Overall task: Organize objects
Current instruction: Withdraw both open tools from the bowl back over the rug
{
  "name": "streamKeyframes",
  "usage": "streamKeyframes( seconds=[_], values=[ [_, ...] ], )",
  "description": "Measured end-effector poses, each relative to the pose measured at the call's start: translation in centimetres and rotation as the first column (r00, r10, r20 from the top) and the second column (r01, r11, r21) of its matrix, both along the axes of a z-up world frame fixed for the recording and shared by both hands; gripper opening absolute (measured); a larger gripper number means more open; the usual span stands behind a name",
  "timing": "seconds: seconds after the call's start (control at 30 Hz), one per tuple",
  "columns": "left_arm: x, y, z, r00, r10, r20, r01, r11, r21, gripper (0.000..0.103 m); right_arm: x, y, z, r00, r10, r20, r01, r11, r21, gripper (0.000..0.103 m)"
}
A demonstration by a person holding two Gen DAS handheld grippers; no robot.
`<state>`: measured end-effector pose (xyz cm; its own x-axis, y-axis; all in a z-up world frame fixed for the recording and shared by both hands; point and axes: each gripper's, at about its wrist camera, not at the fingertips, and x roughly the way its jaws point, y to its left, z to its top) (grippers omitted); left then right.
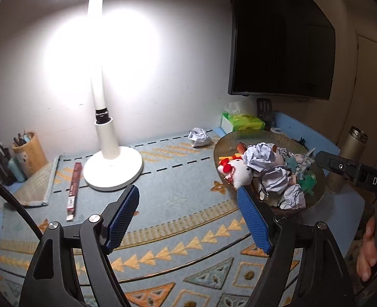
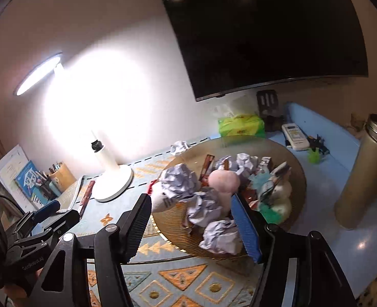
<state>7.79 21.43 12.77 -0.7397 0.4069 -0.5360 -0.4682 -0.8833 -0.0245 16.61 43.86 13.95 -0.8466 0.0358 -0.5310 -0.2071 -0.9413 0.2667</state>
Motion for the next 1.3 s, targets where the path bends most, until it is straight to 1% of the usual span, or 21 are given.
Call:
streamKeyframes(
  seconds=[0.1,0.33,0.43,0.53,0.63,0.77,0.83,0.87,0.9,0.93,0.97,1.0,1.03,1.07,1.1,1.13,1.2,1.3],
  values=[
    [0.1,-2.8,0.2,0.999,0.038,0.006,-0.038,0.999,0.01,0.078,-0.5,-3.6,-1.0,0.998,0.055,0.011,-0.055,0.998,0.002,0.063],
    [0.5,-8.6,-1.0,0.992,0.127,-0.003,-0.127,0.992,-0.002,0.078,-2.8,-12.0,-4.4,0.973,0.202,0.109,-0.207,0.977,0.043,0.063],
    [0.2,-11.0,-2.2,0.985,0.173,0.011,-0.173,0.985,-0.009,0.078,-3.9,-14.7,-6.0,0.959,0.238,0.153,-0.251,0.965,0.07,0.063],
    [-0.2,-13.8,-4.5,0.972,0.229,0.05,-0.229,0.973,-0.01,0.078,-4.9,-16.7,-7.9,0.946,0.253,0.203,-0.279,0.954,0.107,0.063],
    [-1.1,-16.9,-7.6,0.945,0.302,0.126,-0.302,0.953,-0.026,0.078,-5.8,-17.9,-10.4,0.932,0.245,0.267,-0.287,0.949,0.132,0.063],
    [-2.7,-19.9,-11.7,0.884,0.397,0.248,-0.387,0.918,-0.09,0.078,-7.1,-18.7,-13.3,0.909,0.217,0.357,-0.28,0.95,0.138,0.063],
    [-3.2,-20.8,-12.9,0.86,0.417,0.294,-0.405,0.908,-0.105,0.078,-7.5,-18.9,-14.2,0.903,0.197,0.381,-0.271,0.951,0.151,0.063],
    [-3.4,-21.1,-13.1,0.849,0.418,0.325,-0.409,0.907,-0.097,0.078,-7.6,-19.0,-14.6,0.901,0.185,0.392,-0.266,0.95,0.162,0.064],
    [-3.5,-21.3,-13.1,0.847,0.418,0.327,-0.414,0.906,-0.085,0.078,-7.7,-19.1,-14.6,0.905,0.174,0.389,-0.261,0.948,0.181,0.069],
    [-3.7,-21.3,-13.1,0.847,0.423,0.323,-0.417,0.904,-0.09,0.08,-7.8,-19.2,-14.6,0.905,0.168,0.392,-0.26,0.946,0.195,0.074],
    [-3.9,-21.0,-13.3,0.845,0.429,0.319,-0.415,0.903,-0.115,0.085,-8.0,-19.4,-14.7,0.9,0.166,0.403,-0.265,0.943,0.203,0.087],
    [-4.1,-20.6,-13.4,0.848,0.427,0.313,-0.404,0.904,-0.14,0.088,-8.2,-19.5,-14.8,0.896,0.161,0.414,-0.266,0.94,0.213,0.102],
    [-4.2,-20.1,-13.6,0.853,0.418,0.313,-0.386,0.908,-0.161,0.097,-8.4,-19.5,-15.1,0.892,0.148,0.427,-0.262,0.939,0.222,0.103],
    [-4.4,-19.5,-13.9,0.855,0.407,0.321,-0.363,0.912,-0.191,0.103,-8.6,-19.4,-15.2,0.891,0.147,0.43,-0.258,0.943,0.212,0.103],
    [-4.4,-19.2,-13.8,0.862,0.404,0.305,-0.357,0.912,-0.201,0.103,-8.8,-19.2,-15.3,0.888,0.151,0.434,-0.255,0.947,0.194,0.103],
    [-4.4,-19.1,-13.9,0.86,0.405,0.311,-0.357,0.912,-0.199,0.103,-8.8,-18.8,-15.4,0.889,0.153,0.432,-0.247,0.954,0.171,0.103],
    [-4.4,-19.2,-13.9,0.857,0.409,0.314,-0.365,0.911,-0.191,0.103,-8.5,-18.7,-15.5,0.905,0.145,0.401,-0.232,0.956,0.179,0.103],
    [-4.4,-19.3,-13.9,0.858,0.409,0.312,-0.366,0.911,-0.188,0.103,-8.5,-18.8,-15.4,0.905,0.146,0.399,-0.233,0.956,0.18,0.103]
  ],
)
